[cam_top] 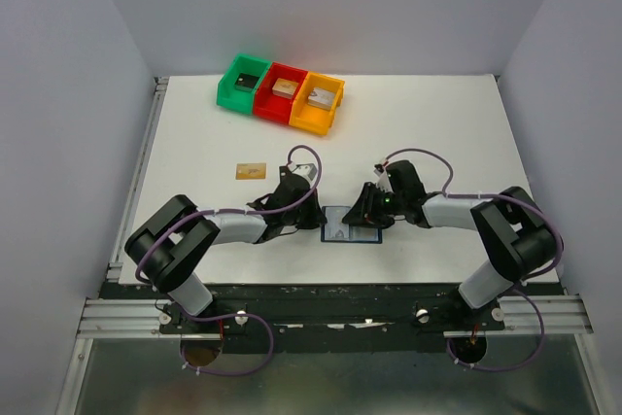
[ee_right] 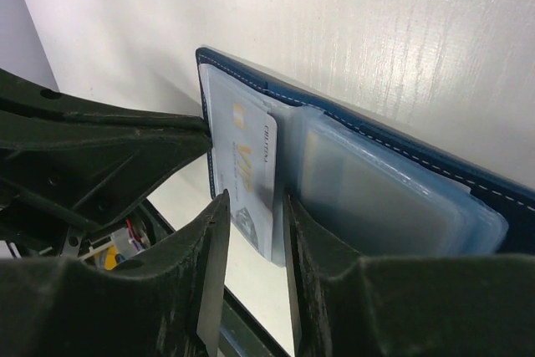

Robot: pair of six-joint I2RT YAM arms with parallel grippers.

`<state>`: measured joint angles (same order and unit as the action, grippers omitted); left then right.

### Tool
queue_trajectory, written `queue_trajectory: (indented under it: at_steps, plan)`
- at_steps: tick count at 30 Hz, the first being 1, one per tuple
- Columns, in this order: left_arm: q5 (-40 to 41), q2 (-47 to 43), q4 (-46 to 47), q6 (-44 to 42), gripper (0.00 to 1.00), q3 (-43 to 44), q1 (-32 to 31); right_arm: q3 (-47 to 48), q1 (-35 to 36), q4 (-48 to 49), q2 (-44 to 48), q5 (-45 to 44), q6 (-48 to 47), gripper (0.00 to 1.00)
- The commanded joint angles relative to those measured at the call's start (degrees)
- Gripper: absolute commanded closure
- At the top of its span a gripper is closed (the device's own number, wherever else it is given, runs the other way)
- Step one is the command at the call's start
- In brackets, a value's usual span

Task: Take the credit cards out of the card holder
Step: Remove the credit card from the card holder.

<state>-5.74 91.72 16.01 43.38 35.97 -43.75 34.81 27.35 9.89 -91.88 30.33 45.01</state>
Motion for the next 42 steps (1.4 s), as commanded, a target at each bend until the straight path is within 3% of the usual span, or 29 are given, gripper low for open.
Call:
queue_trajectory:
  at_steps: [1, 8, 17, 42]
  plan:
    - [-0.24, 2.23, -4.23, -0.22, 1.0, -0.9, -0.73, -1.06, -0.2, 2.94, -2.16, 1.4, 1.22, 0.6]
    - [0.11, 1.88, -4.14, 0.13, 1.0, -1.42, -0.81, -2.11, -0.28, 4.34, -2.08, 0.7, 2.53, 0.61]
    - [-0.06, 2.23, -4.23, -0.04, 1.0, -1.16, -1.16, -5.1, -0.28, 17.79, -2.61, 7.46, 6.4, 0.69]
    - [-1.47, 3.46, -3.35, -1.8, 1.0, 0.6, -2.75, -2.55, -0.28, 18.85, -8.06, 12.65, 6.84, 0.68]
